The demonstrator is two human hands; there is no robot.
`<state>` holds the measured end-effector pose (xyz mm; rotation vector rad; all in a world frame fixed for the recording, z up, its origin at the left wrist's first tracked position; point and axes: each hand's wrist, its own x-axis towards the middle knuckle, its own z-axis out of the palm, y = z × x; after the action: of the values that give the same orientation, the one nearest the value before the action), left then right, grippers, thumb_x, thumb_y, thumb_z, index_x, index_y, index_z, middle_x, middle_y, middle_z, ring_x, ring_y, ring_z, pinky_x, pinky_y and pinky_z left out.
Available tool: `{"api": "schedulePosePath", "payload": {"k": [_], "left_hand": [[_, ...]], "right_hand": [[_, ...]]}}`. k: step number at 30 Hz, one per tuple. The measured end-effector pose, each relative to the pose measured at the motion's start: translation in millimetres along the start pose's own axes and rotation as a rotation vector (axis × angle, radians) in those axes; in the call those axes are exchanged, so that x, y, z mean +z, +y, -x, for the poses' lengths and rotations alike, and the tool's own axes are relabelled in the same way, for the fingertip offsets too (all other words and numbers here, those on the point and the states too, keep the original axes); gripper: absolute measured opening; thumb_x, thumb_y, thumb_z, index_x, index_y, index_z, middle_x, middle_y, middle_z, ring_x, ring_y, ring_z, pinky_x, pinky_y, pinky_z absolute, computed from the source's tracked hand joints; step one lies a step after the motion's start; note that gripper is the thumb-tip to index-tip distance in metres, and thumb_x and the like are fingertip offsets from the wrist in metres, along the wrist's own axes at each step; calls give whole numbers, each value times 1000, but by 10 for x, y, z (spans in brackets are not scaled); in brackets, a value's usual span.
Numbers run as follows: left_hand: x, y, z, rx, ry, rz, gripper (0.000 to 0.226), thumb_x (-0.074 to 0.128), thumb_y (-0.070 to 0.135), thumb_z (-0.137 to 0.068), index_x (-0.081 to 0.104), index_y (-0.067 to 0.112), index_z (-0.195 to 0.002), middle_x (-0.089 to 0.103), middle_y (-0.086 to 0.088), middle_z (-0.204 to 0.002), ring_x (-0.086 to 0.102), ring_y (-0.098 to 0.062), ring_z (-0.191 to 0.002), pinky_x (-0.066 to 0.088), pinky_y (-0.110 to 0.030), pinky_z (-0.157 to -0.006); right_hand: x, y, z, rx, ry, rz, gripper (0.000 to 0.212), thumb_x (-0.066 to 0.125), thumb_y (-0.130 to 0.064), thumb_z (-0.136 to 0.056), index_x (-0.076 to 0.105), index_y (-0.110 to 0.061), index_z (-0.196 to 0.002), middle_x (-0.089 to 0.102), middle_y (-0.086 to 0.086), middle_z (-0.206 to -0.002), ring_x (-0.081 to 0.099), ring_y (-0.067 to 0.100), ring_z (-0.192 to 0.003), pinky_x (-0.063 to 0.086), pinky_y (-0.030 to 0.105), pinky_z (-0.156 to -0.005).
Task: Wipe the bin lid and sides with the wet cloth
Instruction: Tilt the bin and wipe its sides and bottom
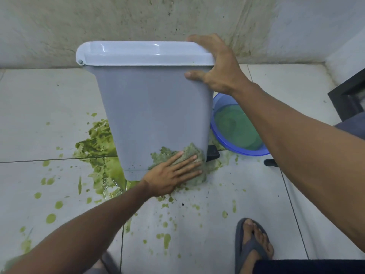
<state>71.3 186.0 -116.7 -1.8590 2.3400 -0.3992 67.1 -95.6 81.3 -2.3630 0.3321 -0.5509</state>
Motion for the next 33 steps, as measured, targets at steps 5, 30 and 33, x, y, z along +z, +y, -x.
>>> {"api": "schedulePosePath", "payload": {"k": [5,30,33], "left_hand": [[-332,-578,50,-219,131,12,59,28,43,-107,15,29,-163,4,-5,-171,-1,-27,-158,-5,-51,-126],[-8,233,65,-816,260,262,72,39,44,-103,3,28,-163,-13,-6,-170,-8,-31,-157,21,-67,-119],[63,311,208,-636,195,210,71,37,44,-103,0,31,-163,-18,0,-170,-12,-25,-157,14,-57,-121]], "right_hand": [[27,-26,-5,7,26,11,76,80,-46,-64,60,-25,-134,57,4,-124,54,14,-115,37,13,-98],[16,-88,58,-23,48,-96,68,85,-33,-65,64,-21,-128,60,7,-127,57,14,-117,42,22,-104],[-6,-106,79,-27,62,-90,67,85,-31,-65,64,-21,-129,59,2,-127,54,-2,-112,39,12,-100]]}}
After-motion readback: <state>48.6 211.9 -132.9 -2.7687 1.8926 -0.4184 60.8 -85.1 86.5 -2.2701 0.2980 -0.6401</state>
